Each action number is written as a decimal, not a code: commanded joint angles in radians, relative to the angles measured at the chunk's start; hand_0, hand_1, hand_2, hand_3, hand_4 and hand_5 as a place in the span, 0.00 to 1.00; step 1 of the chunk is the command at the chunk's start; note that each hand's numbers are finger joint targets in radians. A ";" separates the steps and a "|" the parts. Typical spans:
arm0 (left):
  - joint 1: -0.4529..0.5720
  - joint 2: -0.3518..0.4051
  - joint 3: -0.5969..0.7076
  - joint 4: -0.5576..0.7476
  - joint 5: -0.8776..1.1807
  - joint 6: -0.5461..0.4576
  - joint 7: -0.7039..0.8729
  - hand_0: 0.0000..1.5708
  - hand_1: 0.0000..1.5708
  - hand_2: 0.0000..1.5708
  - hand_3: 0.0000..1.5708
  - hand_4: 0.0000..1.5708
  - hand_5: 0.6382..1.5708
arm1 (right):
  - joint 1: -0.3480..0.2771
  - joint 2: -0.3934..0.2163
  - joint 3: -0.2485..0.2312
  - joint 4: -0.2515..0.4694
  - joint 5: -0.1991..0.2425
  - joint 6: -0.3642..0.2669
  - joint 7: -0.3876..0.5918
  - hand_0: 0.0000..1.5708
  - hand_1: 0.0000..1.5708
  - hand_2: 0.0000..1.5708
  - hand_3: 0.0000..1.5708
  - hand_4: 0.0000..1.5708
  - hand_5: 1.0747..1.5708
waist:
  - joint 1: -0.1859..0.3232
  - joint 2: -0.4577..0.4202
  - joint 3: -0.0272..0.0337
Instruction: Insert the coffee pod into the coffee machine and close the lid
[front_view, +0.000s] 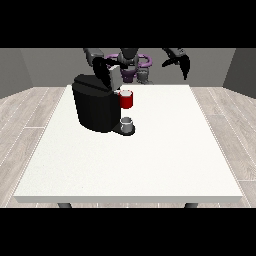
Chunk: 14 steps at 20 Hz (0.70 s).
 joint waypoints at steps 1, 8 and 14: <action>-0.020 0.008 -0.001 -0.005 0.020 -0.021 -0.008 0.00 0.00 0.00 0.00 0.23 1.00 | -0.097 -0.012 0.005 -0.003 0.007 0.015 -0.026 0.00 0.00 0.00 0.00 0.07 1.00 | 0.047 0.037 -0.0055; -0.018 0.013 0.001 0.036 0.016 -0.023 0.009 0.00 0.00 0.00 0.00 0.21 1.00 | -0.103 0.051 0.095 -0.037 0.062 0.002 0.043 0.00 0.00 0.00 0.00 0.00 1.00 | 0.050 -0.013 -0.0060; -0.083 -0.019 -0.041 0.023 -0.012 -0.001 -0.028 0.00 0.00 0.00 0.00 0.26 1.00 | -0.222 0.000 0.087 -0.053 0.119 -0.054 0.072 0.00 0.00 0.00 0.00 0.14 1.00 | 0.145 0.076 -0.0062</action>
